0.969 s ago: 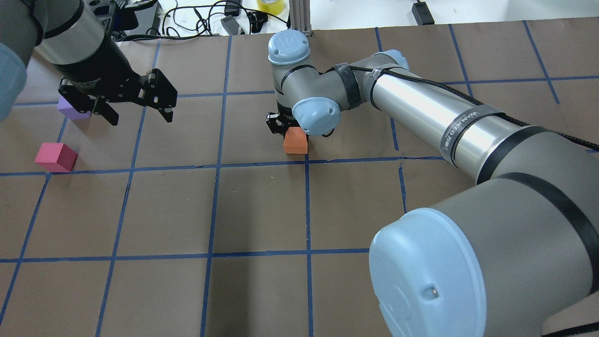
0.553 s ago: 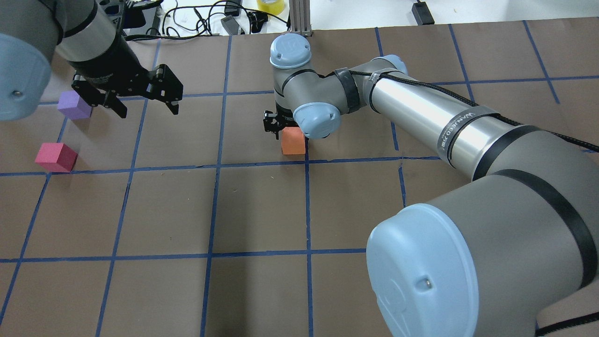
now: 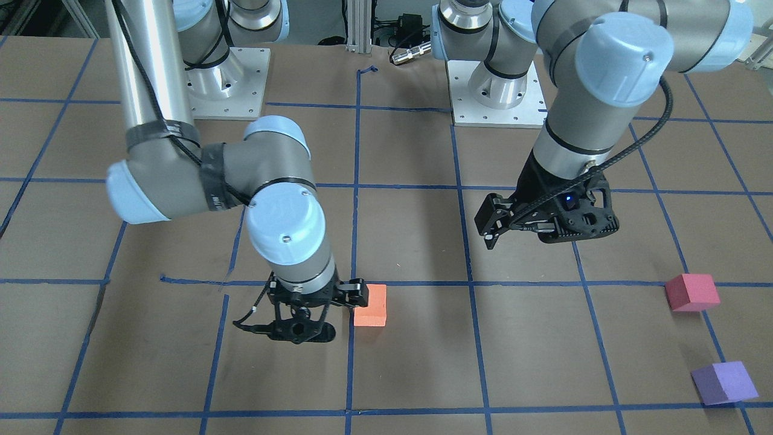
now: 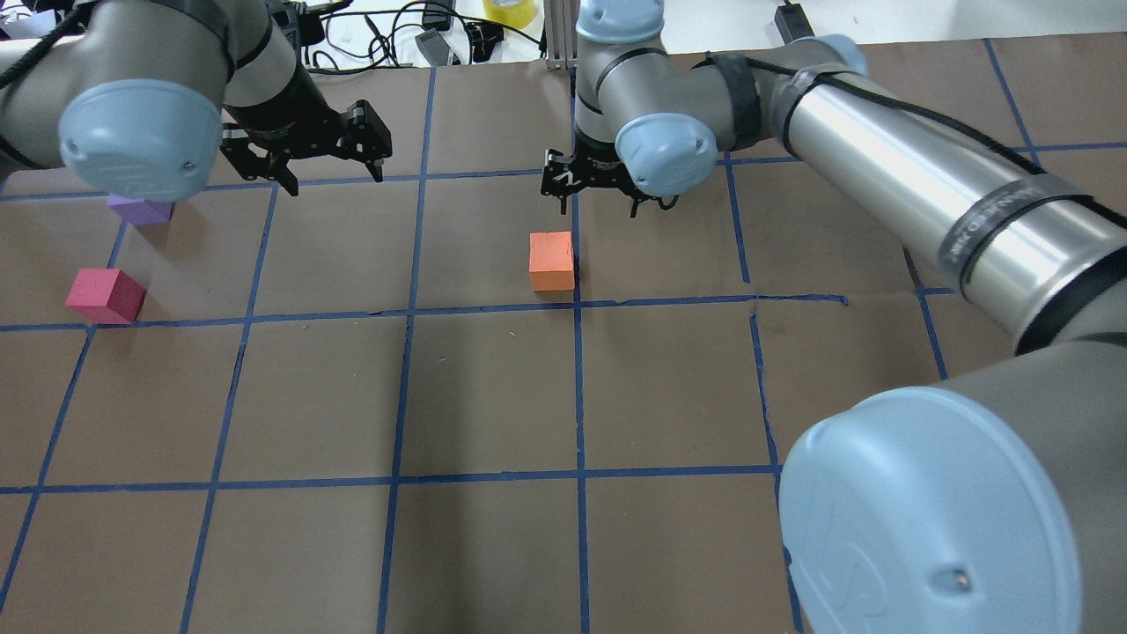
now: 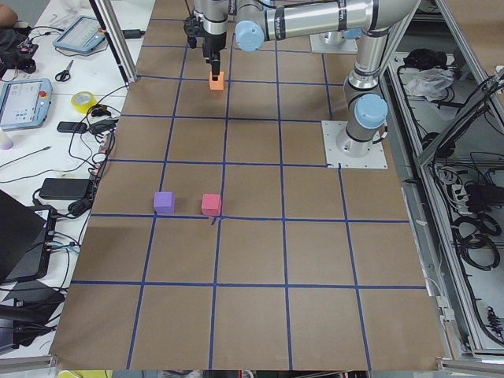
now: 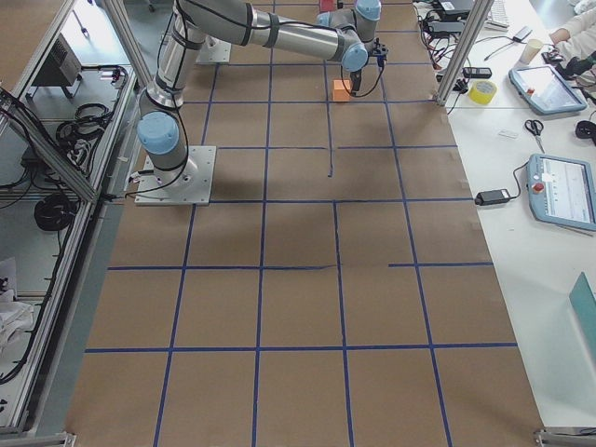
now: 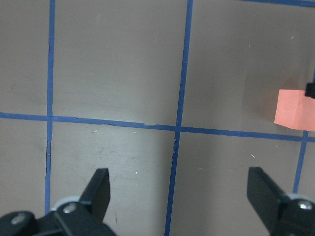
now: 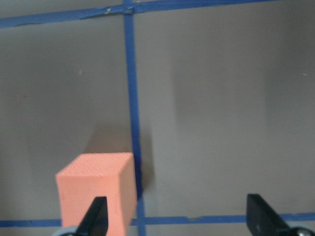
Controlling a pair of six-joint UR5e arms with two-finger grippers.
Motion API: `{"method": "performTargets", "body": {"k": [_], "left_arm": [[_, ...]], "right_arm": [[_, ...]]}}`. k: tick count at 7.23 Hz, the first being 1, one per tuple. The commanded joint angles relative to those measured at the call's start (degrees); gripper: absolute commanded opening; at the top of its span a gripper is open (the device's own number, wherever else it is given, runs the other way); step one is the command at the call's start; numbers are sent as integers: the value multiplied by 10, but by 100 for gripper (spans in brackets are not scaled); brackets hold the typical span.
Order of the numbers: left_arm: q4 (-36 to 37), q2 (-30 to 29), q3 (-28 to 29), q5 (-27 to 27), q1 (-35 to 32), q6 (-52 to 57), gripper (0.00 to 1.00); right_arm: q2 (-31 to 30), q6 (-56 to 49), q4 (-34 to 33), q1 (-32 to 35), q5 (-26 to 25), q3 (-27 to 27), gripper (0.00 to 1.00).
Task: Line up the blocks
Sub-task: 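Release the orange cube and raise the right gripper while the left arm reaches toward it, then move the left gripper over the orange cube while the right arm withdraws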
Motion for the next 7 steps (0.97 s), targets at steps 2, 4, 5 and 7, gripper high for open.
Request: {"method": "performTargets", "body": {"k": [2, 4, 5, 7], "left_arm": [[118, -79, 9, 4, -71, -73, 100], [169, -128, 34, 7, -94, -88, 100], [184, -147, 44, 7, -102, -84, 100], [190, -168, 50, -1, -102, -38, 100]], "right_arm": [[-120, -120, 161, -99, -45, 12, 100], [-219, -128, 226, -103, -51, 15, 100], [-255, -133, 236, -105, -52, 25, 100], [-303, -140, 234, -104, -52, 27, 100]]}}
